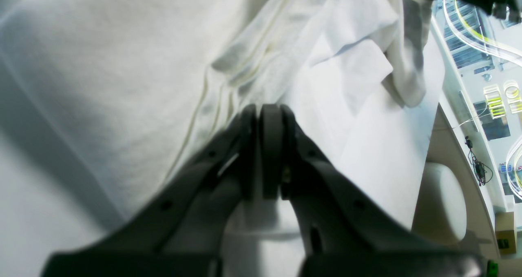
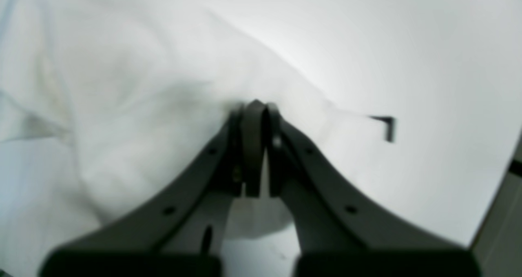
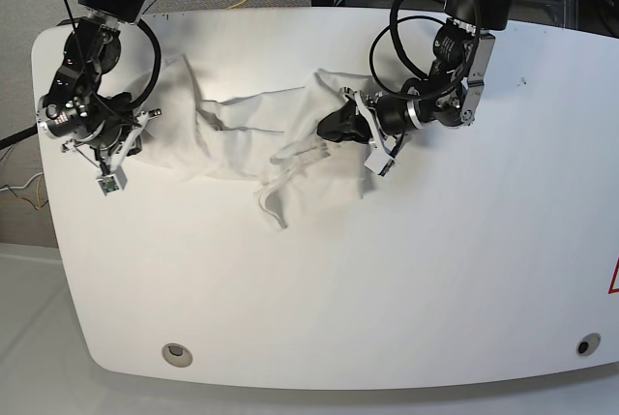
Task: Fold the T-shirt properly
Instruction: 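Press the folded fabric down with the left gripper near the right gripper, then pull the held shirt end with the right gripper to straighten the strip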
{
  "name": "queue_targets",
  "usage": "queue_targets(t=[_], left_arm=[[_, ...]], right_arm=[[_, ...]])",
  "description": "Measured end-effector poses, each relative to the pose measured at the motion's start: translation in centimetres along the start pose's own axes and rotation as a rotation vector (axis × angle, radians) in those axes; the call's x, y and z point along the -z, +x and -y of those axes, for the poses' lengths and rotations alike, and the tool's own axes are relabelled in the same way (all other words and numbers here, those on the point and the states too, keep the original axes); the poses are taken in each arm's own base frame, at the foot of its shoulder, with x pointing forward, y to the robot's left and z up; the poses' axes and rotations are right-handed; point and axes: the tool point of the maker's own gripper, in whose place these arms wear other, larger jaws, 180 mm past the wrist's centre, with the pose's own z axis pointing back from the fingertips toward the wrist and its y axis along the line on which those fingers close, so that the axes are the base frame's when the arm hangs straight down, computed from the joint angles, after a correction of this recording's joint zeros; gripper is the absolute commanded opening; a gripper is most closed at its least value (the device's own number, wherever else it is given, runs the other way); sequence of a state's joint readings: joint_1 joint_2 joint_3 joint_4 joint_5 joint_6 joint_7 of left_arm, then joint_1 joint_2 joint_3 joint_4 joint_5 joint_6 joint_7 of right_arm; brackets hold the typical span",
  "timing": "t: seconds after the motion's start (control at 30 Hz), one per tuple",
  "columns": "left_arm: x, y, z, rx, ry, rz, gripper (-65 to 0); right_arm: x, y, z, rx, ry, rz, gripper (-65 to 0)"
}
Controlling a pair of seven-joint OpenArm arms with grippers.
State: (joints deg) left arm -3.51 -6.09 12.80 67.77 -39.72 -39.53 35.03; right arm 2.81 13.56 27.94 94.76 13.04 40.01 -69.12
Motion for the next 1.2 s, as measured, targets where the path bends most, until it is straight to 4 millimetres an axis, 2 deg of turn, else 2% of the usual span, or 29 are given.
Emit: queue_targets(t=[0.17, 0.2, 0.37, 0.5, 0.67, 0.87, 1.2], left_arm=[[-0.4, -0.1, -0.3, 0.005, 0.006, -0.004, -63.8], [-0.4, -0.1, -0.4, 0.006, 0.007, -0.005, -63.8], [-1.0, -0.1, -0.9, 0.016, 0.018, -0.011, -63.8], [-1.4, -0.1, -1.3, 0.021, 0.027, -0.013, -63.8], [-1.7, -0.1, -1.6, 0.026, 0.032, -0.018, -63.8], [-2.3, -0.1, -2.1, 0.030, 0.045, -0.021, -63.8], [-2.7, -0.1, -2.5, 0.035, 0.053, -0.024, -63.8]], right_arm=[[-0.5, -0.4, 1.3, 0.035, -0.026, 0.004, -37.8], [-0.5, -0.4, 1.4, 0.038, -0.028, 0.005, -32.0], [-0.7, -0.5, 1.6, 0.041, -0.034, 0.007, -10.8], [-0.7, -0.7, 1.7, 0.042, -0.033, 0.002, -0.6], [-0.9, -1.6, 2.0, 0.073, -0.040, -0.001, 0.0], [-1.6, -2.3, 3.8, 0.112, -0.082, -0.002, 0.0], [-1.4, -1.6, 4.3, 0.139, -0.079, 0.068, 0.0]])
